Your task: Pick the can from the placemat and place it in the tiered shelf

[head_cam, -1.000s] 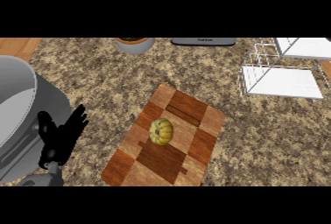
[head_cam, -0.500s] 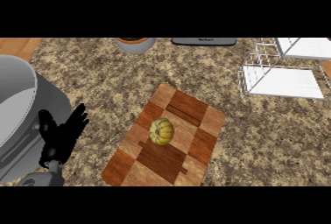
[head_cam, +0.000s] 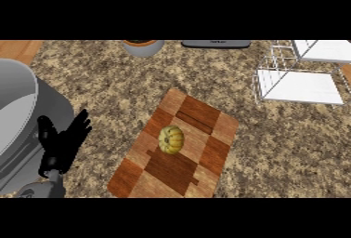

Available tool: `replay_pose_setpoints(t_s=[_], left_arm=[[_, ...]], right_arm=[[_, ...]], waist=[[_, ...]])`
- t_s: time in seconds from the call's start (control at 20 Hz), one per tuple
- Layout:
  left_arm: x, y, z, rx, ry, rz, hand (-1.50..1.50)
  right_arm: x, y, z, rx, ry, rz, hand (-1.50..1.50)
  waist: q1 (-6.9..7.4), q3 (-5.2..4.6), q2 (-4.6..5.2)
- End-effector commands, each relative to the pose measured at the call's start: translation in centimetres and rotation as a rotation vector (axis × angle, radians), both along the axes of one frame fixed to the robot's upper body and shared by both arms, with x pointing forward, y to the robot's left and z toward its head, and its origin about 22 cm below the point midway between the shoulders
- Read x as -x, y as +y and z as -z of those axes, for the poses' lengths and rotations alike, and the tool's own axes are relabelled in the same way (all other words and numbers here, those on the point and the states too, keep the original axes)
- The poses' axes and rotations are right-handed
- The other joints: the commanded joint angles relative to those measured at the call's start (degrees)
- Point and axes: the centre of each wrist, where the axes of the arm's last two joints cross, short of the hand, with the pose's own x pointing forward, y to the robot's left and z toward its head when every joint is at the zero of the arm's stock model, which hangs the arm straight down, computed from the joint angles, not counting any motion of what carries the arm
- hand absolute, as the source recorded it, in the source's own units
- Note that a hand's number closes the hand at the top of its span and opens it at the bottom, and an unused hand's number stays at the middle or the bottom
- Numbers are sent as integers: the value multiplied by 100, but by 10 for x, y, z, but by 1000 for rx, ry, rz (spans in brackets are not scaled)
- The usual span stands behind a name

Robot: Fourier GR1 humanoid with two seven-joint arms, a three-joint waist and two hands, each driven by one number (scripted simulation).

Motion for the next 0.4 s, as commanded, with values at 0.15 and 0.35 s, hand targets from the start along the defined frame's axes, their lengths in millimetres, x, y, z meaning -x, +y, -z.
replay_pose_setpoints(t_s=[0.15,0.35], left_arm=[[-11,3,0,-10,-10,17,0],[-12,-14,-6,12,-21,10,0]], right_arm=[[51,-47,0,-64,8,-8,-150],[83,-73,16,-42,-16,-29,-150]], waist=[[26,6,30],[17,26,41]])
